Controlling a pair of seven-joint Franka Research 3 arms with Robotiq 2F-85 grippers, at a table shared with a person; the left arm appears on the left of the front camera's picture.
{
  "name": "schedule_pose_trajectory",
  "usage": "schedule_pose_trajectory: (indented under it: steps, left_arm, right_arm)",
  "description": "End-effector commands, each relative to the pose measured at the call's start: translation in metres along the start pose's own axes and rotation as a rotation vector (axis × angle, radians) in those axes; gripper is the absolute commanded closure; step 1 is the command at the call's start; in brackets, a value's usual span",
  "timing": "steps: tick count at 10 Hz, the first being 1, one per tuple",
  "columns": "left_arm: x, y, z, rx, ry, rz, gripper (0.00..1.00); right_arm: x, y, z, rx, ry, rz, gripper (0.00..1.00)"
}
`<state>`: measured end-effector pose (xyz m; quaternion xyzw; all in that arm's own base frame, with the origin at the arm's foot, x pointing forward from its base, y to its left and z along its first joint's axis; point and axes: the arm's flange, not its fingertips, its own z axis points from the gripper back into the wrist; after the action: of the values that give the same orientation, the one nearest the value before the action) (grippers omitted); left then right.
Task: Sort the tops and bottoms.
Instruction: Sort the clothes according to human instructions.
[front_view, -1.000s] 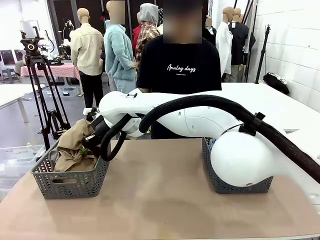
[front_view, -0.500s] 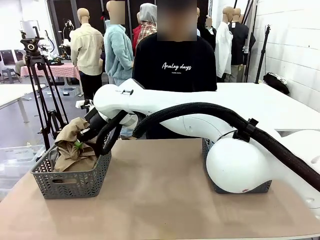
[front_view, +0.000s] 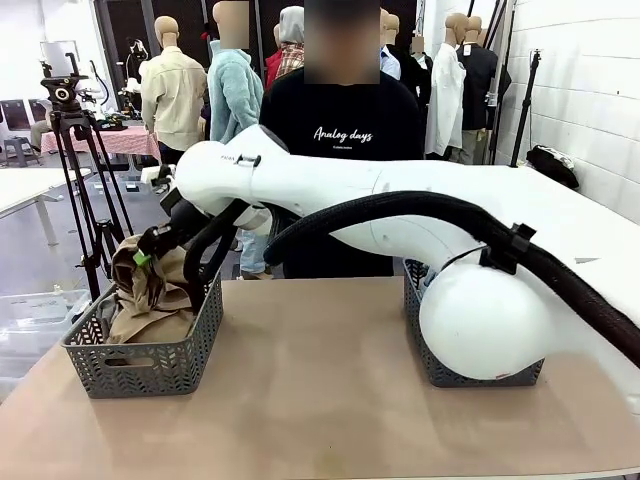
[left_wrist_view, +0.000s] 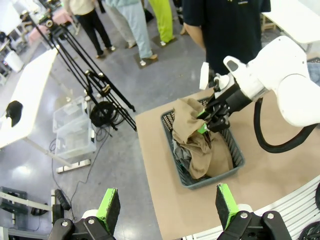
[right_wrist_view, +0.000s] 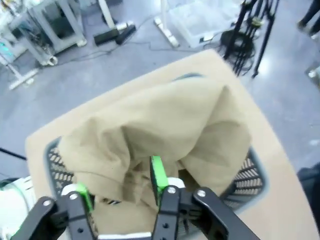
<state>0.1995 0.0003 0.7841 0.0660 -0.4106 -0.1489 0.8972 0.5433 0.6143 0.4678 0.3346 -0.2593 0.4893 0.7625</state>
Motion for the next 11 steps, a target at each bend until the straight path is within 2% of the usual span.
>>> schedule_pose_trajectory:
  steps: [1,5,9,11]
  left_arm:
    - [0.002,0.001,0.001,-0.006,-0.005,-0.002,0.0]
    - [0.002,0.001,0.001,-0.006,-0.005,-0.002,0.0]
    - [0.002,0.001,0.001,-0.006,-0.005,-0.002,0.0]
    - [0.002,0.001,0.001,-0.006,-0.005,-0.002,0.0]
  right_arm:
    - [-0.02,0.016,0.024,-0.088,0.009,-0.025,0.0]
    - [-0.031,0.019,0.046,-0.118,-0.027,-0.048,0.0]
    - [-0.033,-0.004,0.032,-0.04,-0.001,-0.09,0.0]
    - [-0.027,0.005,0.031,-0.089,-0.004,-0.057,0.0]
